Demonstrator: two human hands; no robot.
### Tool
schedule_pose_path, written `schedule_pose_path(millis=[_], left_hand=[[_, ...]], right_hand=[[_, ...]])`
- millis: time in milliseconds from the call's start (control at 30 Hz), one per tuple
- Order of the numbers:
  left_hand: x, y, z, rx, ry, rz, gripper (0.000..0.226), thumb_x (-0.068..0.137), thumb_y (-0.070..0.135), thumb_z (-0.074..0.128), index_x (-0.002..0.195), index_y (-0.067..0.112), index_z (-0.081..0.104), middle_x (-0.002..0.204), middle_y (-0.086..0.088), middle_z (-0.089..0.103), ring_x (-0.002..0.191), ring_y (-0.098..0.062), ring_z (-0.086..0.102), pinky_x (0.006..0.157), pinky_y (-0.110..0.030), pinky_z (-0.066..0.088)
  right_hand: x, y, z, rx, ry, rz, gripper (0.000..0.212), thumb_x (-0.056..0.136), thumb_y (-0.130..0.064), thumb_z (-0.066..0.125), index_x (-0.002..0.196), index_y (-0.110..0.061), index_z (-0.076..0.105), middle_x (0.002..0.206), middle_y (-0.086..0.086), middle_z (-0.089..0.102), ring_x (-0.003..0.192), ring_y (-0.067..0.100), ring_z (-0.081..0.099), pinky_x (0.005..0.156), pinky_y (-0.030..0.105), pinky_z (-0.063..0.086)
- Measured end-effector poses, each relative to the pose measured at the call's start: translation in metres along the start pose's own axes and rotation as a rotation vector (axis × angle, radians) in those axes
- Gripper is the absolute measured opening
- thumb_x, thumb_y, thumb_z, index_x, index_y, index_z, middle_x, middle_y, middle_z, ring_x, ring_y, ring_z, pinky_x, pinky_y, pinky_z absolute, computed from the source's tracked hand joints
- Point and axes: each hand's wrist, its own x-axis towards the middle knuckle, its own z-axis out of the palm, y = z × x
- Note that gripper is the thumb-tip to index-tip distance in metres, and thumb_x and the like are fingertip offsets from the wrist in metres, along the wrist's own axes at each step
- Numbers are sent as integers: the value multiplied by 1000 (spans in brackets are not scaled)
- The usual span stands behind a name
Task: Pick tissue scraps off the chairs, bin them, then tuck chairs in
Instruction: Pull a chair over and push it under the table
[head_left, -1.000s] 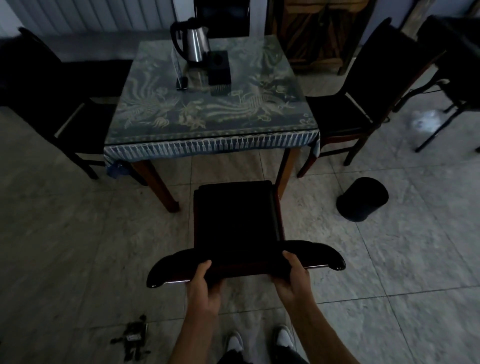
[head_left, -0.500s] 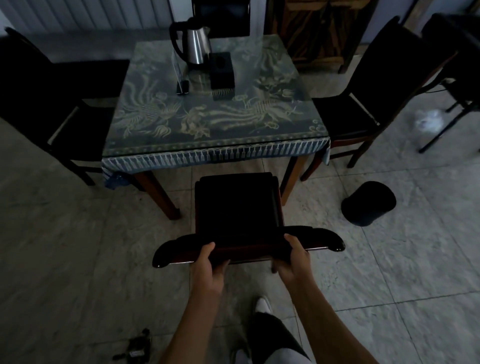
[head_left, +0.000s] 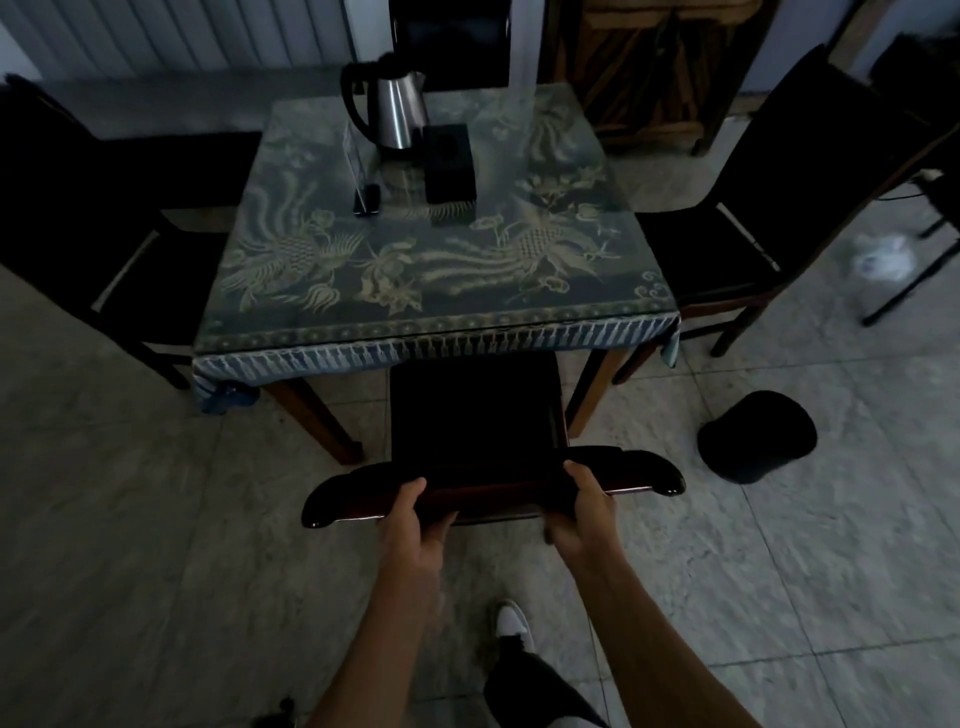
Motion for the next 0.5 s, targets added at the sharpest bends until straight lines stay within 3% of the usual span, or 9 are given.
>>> schedule_pose_path(millis=[100, 267, 500], left_hand=[[9, 5, 15, -14, -5, 4, 20, 88, 7, 65, 105, 16, 61, 109, -11, 64, 101, -28, 62, 72, -45, 57], [21, 12, 32, -20, -26, -2, 22, 88, 7, 65, 108, 16, 61, 112, -11, 64, 104, -29, 61, 87, -51, 54], [25, 15, 38, -13, -17, -9, 20, 88, 9, 66, 107, 15, 61, 113, -13, 64, 106, -30, 61, 86, -49, 55]], right_hand=[[13, -5, 12, -3, 9, 7, 48, 89, -7, 63, 134, 0, 48, 124, 23, 63, 101, 33, 68, 68, 44, 59], [30, -11, 29, -27, 33, 12, 44, 88, -9, 65, 129, -2, 52, 117, 21, 66, 100, 34, 68, 66, 44, 59], [36, -12, 33, -46, 32, 28, 40, 88, -12, 67, 125, -5, 53, 118, 20, 66, 103, 34, 68, 70, 47, 59]])
